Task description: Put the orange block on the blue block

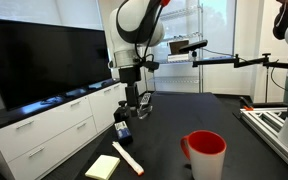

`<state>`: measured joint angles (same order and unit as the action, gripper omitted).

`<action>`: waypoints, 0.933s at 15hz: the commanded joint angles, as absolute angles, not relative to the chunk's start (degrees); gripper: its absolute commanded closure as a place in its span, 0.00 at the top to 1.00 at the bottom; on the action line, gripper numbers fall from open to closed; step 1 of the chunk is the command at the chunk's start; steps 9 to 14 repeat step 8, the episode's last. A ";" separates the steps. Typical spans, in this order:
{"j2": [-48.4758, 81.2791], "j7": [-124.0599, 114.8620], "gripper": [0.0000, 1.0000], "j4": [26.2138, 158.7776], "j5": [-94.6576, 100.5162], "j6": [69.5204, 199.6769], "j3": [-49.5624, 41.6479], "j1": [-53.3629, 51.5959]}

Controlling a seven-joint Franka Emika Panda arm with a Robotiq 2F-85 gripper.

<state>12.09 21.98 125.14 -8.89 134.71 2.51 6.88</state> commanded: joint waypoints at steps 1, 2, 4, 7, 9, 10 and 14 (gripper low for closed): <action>11.55 21.01 1.00 123.56 -11.86 132.11 1.98 6.58; 11.62 20.79 1.00 123.28 -12.09 131.90 1.97 6.48; 11.65 20.79 1.00 123.05 -12.67 131.87 2.01 6.37; 11.71 20.53 1.00 122.63 -12.80 131.85 1.96 6.32; 11.82 20.39 1.00 122.35 -12.87 131.63 1.96 6.31; 11.82 20.39 1.00 122.35 -12.87 131.63 1.96 6.31; 11.82 20.39 1.00 122.35 -12.87 131.63 1.96 6.31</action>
